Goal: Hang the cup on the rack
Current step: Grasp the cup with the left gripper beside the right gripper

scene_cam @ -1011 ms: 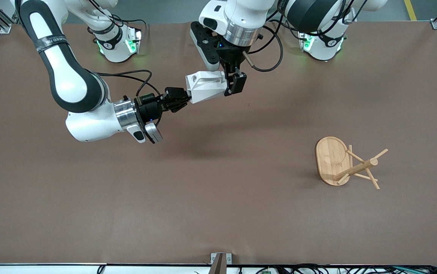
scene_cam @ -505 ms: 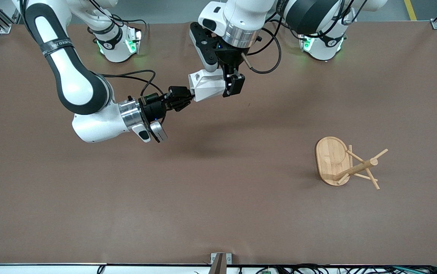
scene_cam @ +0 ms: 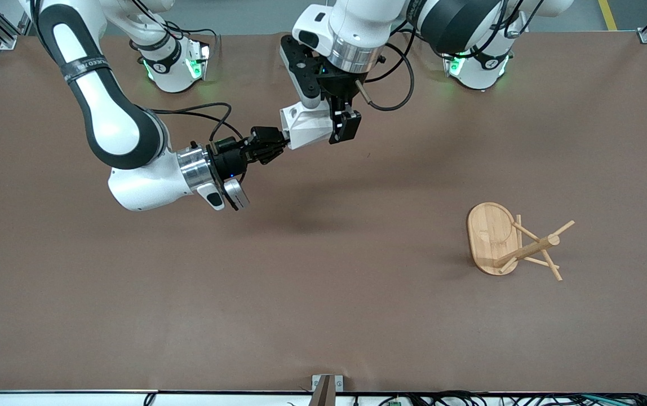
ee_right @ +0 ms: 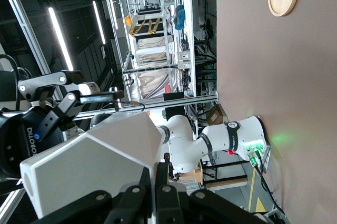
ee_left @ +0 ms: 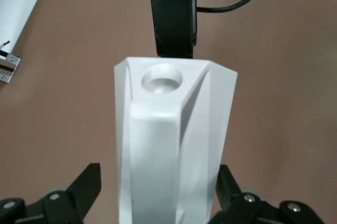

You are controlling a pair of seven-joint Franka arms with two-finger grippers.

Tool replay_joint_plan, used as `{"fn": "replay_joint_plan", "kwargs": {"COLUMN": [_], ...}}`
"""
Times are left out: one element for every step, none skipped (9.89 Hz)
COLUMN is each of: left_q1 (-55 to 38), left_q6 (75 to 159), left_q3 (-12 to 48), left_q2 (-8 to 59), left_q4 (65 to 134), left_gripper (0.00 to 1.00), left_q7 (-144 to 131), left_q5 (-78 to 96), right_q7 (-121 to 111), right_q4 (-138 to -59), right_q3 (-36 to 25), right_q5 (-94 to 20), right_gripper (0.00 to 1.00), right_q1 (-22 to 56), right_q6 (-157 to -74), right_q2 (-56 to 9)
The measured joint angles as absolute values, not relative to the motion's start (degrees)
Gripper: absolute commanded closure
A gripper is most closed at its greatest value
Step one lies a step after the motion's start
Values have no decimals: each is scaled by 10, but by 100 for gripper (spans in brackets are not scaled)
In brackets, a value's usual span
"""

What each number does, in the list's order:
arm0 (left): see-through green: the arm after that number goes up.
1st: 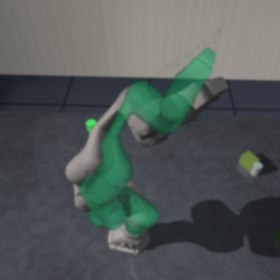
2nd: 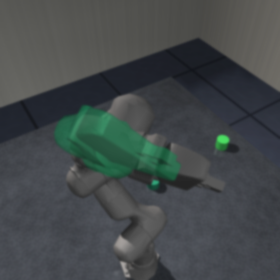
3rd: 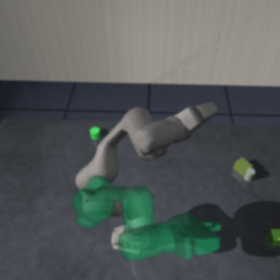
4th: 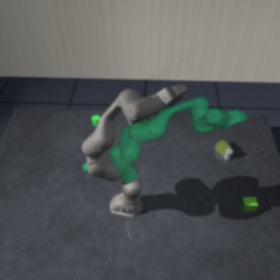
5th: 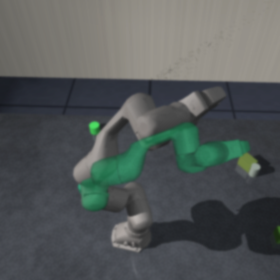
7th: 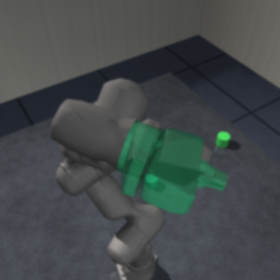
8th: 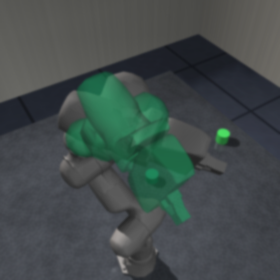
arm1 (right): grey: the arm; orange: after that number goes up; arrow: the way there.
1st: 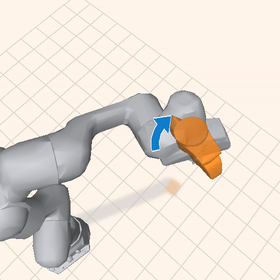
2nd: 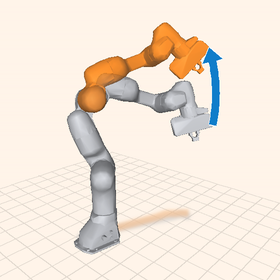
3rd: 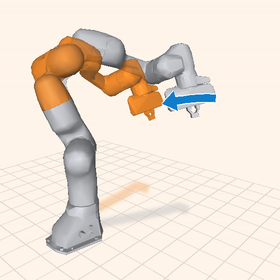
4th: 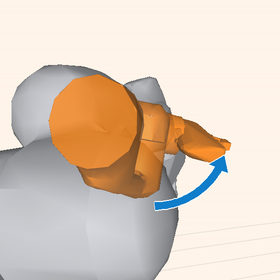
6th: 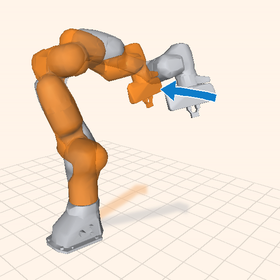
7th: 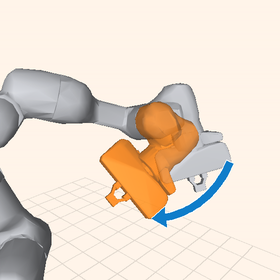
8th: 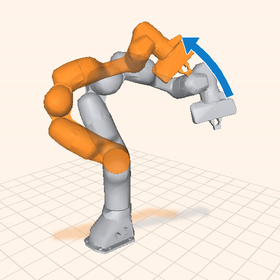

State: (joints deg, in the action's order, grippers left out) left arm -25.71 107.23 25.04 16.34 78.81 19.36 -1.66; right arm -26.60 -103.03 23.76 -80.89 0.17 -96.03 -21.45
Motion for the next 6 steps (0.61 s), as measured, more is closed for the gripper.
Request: {"fn": "replay_joint_plan", "kwargs": {"left_q1": [-257, -257, -257, -258, -258, -258], "left_q6": [1067, 1062, 1058, 1052, 1046, 1042], "left_q3": [250, 251, 251, 252, 252, 252], "left_q2": [164, 164, 164, 164, 164, 164], "left_q4": [789, 789, 789, 789, 788, 787], "left_gripper": [14, 19, 22, 31, 42, 55], "left_q7": [194, 194, 194, 194, 194, 194], "left_q5": [-17, -18, -19, -19, -19, -19], "right_q7": [-266, -266, -266, -266, -266, -266], "right_q4": [-1031, -1031, -1030, -1030, -1031, -1030], "right_q3": [238, 238, 238, 238, 238, 238], "right_q5": [-809, -809, -809, -809, -809, -809], "right_gripper": [100, 99, 99, 99, 95, 23], "right_q1": [2, 2, 2, 3, 3, 3], "right_q6": [-961, -961, -963, -963, -963, -965], "right_q2": [-215, -215, -215, -215, -216, -216]}}
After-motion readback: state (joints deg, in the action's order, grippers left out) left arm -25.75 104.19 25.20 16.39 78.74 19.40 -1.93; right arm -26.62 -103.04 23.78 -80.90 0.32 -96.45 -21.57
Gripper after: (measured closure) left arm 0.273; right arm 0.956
